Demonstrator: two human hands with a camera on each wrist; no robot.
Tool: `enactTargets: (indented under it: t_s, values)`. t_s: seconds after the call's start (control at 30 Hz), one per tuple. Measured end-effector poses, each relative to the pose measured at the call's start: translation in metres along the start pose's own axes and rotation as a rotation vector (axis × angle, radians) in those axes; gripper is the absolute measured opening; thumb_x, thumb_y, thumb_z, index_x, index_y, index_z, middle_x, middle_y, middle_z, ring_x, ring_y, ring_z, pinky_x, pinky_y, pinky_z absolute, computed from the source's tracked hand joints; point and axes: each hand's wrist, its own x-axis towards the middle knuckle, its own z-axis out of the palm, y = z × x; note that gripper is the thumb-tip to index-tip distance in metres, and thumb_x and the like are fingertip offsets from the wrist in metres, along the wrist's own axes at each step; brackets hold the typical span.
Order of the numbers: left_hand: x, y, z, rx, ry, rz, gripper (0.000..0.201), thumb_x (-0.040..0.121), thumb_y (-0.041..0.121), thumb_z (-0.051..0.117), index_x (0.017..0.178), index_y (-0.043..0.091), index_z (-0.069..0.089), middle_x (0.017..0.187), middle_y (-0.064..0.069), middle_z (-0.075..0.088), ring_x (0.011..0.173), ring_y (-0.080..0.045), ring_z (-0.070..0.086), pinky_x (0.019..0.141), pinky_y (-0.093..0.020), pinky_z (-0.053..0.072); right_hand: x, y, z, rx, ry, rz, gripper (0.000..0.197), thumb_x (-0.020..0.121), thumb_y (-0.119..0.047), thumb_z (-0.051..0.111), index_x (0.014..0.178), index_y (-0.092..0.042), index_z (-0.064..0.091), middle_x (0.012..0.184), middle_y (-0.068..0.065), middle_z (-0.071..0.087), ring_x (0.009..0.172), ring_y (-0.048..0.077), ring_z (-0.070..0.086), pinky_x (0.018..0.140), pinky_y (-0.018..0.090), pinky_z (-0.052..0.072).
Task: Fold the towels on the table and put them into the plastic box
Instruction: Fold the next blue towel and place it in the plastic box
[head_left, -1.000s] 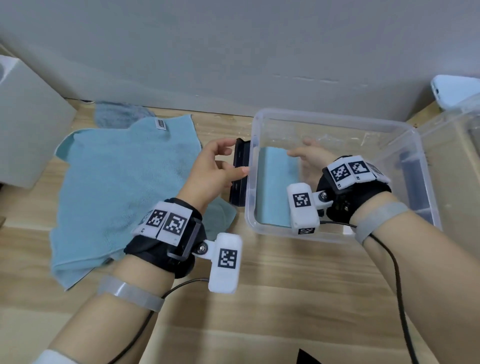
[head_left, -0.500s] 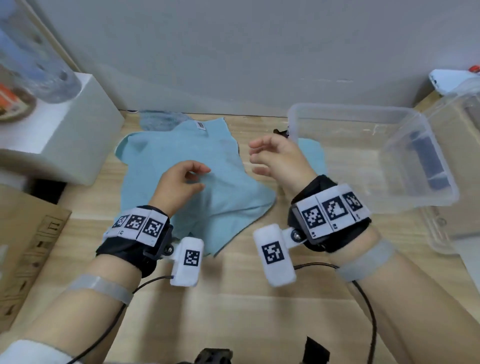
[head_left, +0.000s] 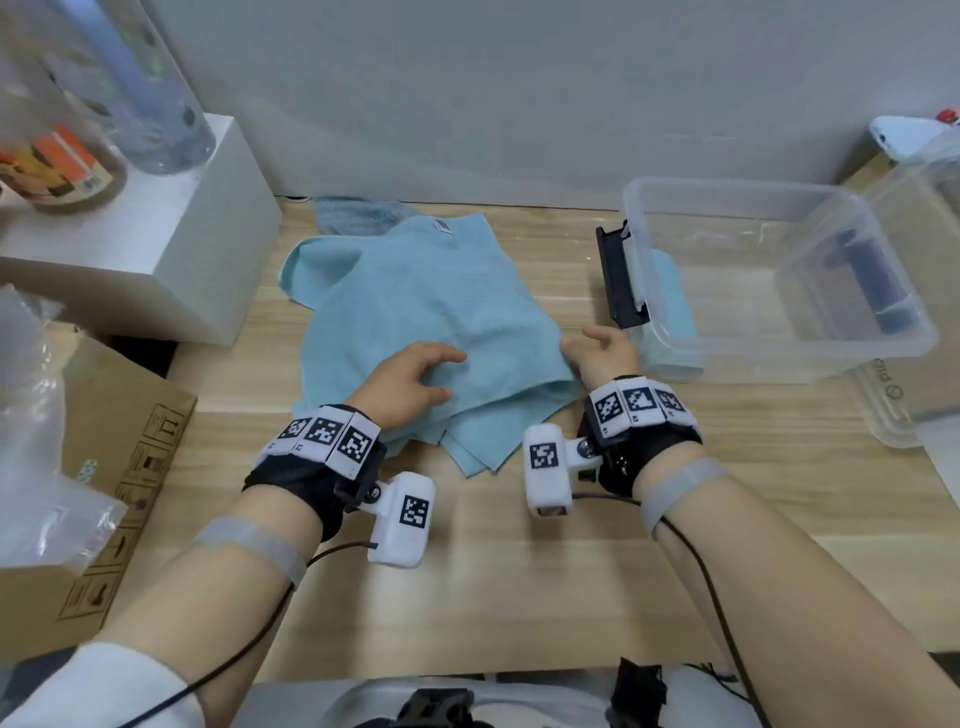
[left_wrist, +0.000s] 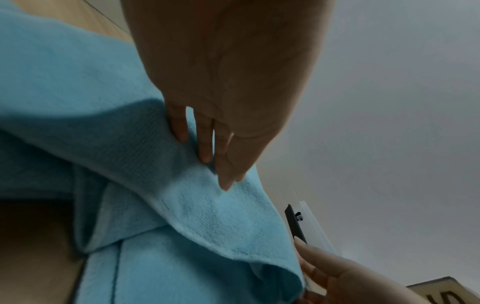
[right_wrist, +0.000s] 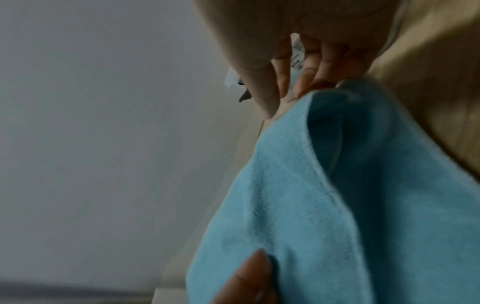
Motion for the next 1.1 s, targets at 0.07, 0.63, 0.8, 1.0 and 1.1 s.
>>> enactTargets:
  t_s: [0.07,0.63,0.8,1.0,1.1]
  values:
    - [0.000,-0.002,0.000,-0.020,0.001,-0.013,0.047,0.080,0.000,0.064,0.123,0.016,0.056,0.138,-0.006,0.046,0.130,-0.018,0.040,0.100,-0.012,0.022,0.000,-0.004,0.000,-0.019,-0.093,0.117,0.033,0.082,-0.028,0.066,0.107,-0.009,0.056,0.089,0.010,0.062,0.071,0.022,0.060,0.069,0.032,0.050]
    - [0.045,-0.003,0.008,0.498,-0.502,-0.071,0.088,0.079,0.020,0.070,0.146,0.022,0.015,0.154,-0.011,-0.021,0.143,-0.026,-0.019,0.114,-0.039,-0.007,0.011,-0.011,0.012,0.180,-0.263,-0.018,0.017,0.081,-0.011,0.065,0.070,-0.017,0.054,0.069,-0.002,0.054,0.063,0.009,0.051,0.055,0.016,0.043]
    - [0.059,0.013,-0.007,0.263,-0.504,-0.160,0.067,0.085,0.017,0.063,0.143,0.020,0.030,0.157,-0.005,-0.005,0.145,-0.018,-0.007,0.114,-0.027,0.001,0.017,-0.036,0.018,0.241,-0.206,-0.210,0.024,0.083,-0.014,0.064,0.066,-0.019,0.048,0.068,-0.004,0.051,0.063,0.009,0.048,0.055,0.013,0.040]
    - [0.055,0.081,-0.064,-0.292,0.134,0.122,0.022,0.073,0.011,0.069,0.090,0.022,0.060,0.088,0.003,0.063,0.079,-0.006,0.060,0.085,-0.023,0.045,0.005,-0.085,0.007,0.373,-0.334,-0.481,0.036,0.081,-0.003,0.057,0.060,-0.019,0.032,0.061,-0.002,0.031,0.058,0.010,0.029,0.057,0.024,0.026]
    - [0.038,0.131,-0.089,-0.326,0.125,0.391,0.045,0.069,0.026,0.071,0.108,0.032,0.049,0.116,0.011,0.057,0.106,-0.004,0.055,0.093,-0.024,0.042,-0.015,-0.114,-0.012,0.344,-0.554,-0.605,0.026,0.071,-0.007,0.054,0.061,-0.017,0.033,0.060,-0.007,0.039,0.055,0.003,0.037,0.056,0.015,0.033]
